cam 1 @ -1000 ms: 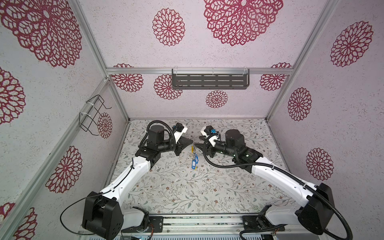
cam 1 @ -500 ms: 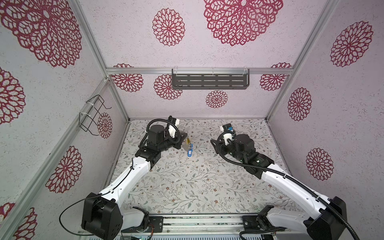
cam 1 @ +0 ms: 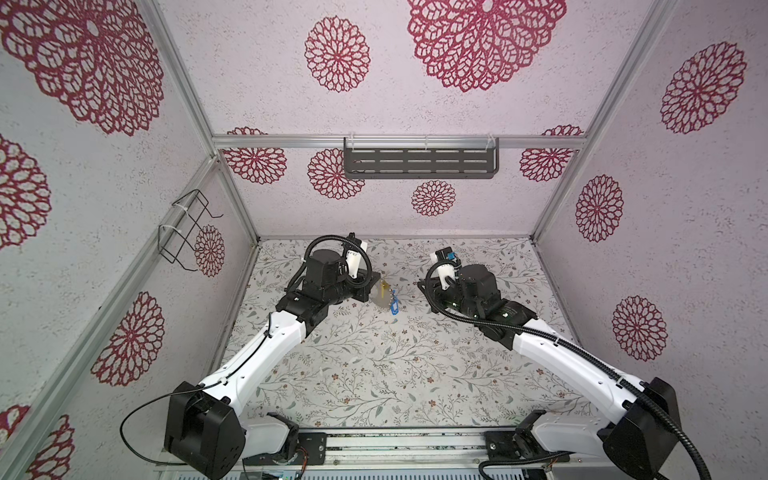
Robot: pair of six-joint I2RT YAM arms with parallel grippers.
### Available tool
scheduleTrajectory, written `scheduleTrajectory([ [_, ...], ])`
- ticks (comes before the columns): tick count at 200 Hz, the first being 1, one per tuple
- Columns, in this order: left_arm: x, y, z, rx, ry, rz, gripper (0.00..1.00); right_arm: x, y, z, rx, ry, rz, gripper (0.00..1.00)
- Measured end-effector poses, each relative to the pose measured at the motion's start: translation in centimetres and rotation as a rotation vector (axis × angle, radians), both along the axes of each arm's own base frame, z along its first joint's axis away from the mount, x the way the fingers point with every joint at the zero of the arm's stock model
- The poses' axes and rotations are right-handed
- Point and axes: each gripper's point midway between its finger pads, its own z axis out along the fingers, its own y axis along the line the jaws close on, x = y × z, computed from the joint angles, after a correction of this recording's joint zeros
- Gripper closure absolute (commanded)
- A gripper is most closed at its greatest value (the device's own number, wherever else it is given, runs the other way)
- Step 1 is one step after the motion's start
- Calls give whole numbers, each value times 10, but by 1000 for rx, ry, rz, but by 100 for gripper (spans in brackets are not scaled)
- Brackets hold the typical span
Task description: Remove the keys from the keyring
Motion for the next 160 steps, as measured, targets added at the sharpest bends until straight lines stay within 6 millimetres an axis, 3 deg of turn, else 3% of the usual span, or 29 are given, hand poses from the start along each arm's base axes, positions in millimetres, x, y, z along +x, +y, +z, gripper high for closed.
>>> scheduleTrajectory([
  [39,-34,-13,18,-96,-66,-122,100,-10,3,12,38,10,55,69],
  [95,-54,-29,33,-141,-127,-286,100,-24,5,7,88,28,141,70],
  [140,-64,-33,10,-146,-167,-357,100,-46,20,3,158,35,276,67],
  [160,-64,-34,14,-153,-185,-360,100,-53,26,3,181,34,316,64],
])
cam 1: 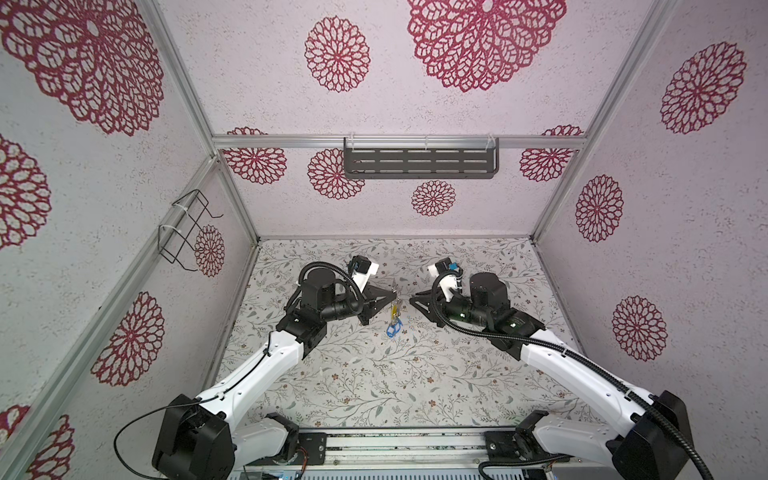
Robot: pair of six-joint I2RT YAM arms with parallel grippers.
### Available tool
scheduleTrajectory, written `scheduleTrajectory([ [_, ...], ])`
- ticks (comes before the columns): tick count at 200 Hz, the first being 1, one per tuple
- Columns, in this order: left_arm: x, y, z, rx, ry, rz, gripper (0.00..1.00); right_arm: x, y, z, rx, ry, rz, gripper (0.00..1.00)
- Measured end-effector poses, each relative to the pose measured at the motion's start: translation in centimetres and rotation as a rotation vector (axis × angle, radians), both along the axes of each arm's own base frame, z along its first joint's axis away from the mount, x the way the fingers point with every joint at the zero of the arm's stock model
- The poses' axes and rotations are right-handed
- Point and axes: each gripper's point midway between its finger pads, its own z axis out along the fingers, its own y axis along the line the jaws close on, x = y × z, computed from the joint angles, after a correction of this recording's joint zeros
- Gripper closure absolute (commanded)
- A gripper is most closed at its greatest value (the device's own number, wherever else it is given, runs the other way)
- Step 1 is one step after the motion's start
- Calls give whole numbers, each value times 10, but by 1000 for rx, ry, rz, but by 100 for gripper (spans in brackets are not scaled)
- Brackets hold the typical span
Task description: Remove the keys from the keyring
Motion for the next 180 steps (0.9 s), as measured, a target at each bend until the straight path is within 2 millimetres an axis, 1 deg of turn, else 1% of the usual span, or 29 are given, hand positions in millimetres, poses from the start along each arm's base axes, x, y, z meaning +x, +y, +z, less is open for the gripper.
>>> scheduleTrajectory([
  [22,1,-1,6,-19,-11,2,100,-5,5,1,10,-12,23,54],
  [42,1,-1,9,-35,-2,1,100,-6,8,6,21,-34,34,49],
  [74,4,-3,12,-52,31,4,100,-6,10,10,20,-63,42,48],
  [105,7,-5,21,-69,39,3,100,-4,14,18,31,-82,49,46],
  [128,6,-6,25,-82,43,-5,100,-3,21,17,32,-90,65,46],
  [154,6,-7,26,-85,56,-9,100,3,28,13,14,-92,75,45],
  [180,8,-7,29,-79,71,-6,100,10,35,18,-2,-117,86,44],
])
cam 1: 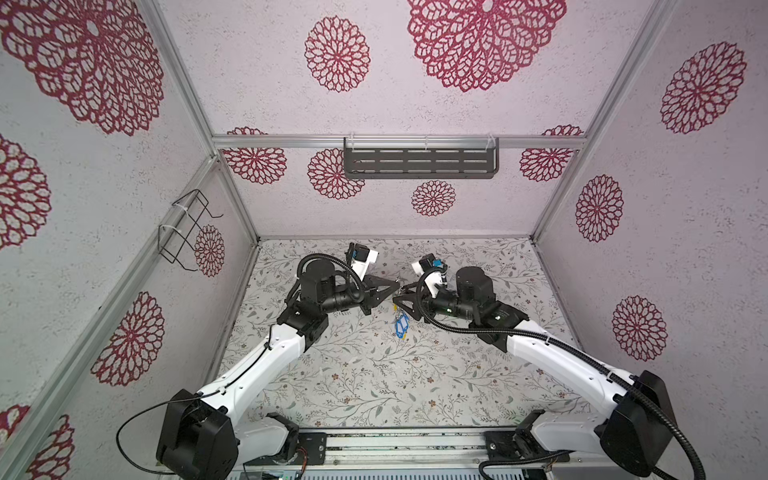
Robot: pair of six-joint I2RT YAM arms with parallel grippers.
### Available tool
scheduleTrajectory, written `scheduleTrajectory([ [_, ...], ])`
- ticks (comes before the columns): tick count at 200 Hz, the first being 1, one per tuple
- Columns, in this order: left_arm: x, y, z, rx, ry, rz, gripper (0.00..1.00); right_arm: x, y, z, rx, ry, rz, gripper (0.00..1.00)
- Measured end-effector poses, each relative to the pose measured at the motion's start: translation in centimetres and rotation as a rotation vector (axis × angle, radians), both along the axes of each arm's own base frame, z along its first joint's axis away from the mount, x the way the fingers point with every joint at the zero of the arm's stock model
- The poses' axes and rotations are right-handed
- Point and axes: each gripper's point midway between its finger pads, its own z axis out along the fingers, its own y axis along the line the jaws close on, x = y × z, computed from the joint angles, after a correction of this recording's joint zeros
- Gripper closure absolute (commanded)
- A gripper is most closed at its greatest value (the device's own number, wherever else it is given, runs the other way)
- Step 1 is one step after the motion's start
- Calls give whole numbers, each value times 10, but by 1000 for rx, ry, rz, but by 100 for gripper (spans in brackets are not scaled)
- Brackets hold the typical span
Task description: Remove the keys from the keyring
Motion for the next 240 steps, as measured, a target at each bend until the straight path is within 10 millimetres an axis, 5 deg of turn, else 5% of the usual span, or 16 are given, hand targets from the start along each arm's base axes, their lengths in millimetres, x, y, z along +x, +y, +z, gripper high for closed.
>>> scheduleTrajectory([
  [79,-2,3,-2,27,15,-7,100,-7,-9,6,-33,-45,8,34],
  [131,-5,3,8,23,21,-39,100,-19,-35,35,14,-84,23,31],
  [142,-6,3,10,21,19,-47,100,-19,-38,38,23,-87,27,35],
  [164,-8,2,11,19,21,-59,100,-17,-43,38,42,-73,32,65],
  [176,-9,2,11,20,25,-63,100,-14,-46,34,52,-47,33,70],
  [240,-11,1,13,18,29,-77,100,-3,-39,11,75,49,61,45],
])
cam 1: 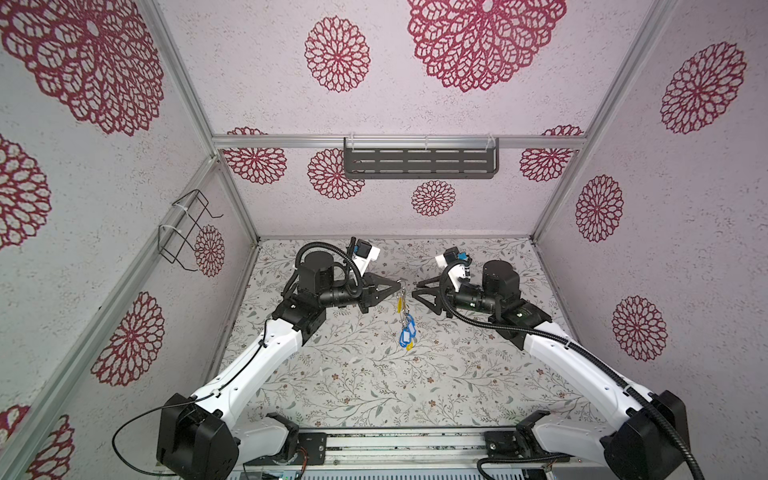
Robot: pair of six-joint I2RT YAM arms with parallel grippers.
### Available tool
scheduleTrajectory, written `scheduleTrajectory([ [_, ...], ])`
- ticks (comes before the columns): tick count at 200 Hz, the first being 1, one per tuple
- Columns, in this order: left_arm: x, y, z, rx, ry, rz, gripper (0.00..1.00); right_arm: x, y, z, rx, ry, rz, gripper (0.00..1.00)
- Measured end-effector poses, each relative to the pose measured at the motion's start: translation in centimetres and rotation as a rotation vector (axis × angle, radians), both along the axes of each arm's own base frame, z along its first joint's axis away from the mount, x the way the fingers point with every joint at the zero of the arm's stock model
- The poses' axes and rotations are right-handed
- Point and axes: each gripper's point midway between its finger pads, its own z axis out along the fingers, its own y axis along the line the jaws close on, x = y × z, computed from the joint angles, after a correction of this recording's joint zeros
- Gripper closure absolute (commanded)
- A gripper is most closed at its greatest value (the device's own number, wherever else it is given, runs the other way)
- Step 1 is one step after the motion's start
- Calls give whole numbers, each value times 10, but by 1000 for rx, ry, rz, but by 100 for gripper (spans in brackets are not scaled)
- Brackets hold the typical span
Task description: Remove the keys from the keyring
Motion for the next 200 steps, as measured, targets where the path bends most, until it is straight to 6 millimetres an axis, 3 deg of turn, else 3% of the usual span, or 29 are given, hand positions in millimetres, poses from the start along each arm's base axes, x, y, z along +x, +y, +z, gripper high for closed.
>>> scheduleTrajectory([
  [49,0,0,0,-1,2,-2,100,-4,12,-12,-16,33,37,38],
  [82,-1,-1,1,-4,7,-6,100,-3,20,-8,-13,29,59,29],
  [110,0,-1,4,-8,7,-8,100,4,28,-4,-15,18,71,28],
  [136,1,-1,4,-9,9,-3,100,8,37,-1,-15,12,89,36],
  [172,4,1,4,-10,10,9,100,4,45,-2,-25,15,111,59],
  [200,5,2,3,-7,9,17,100,1,47,-3,-31,16,110,71],
])
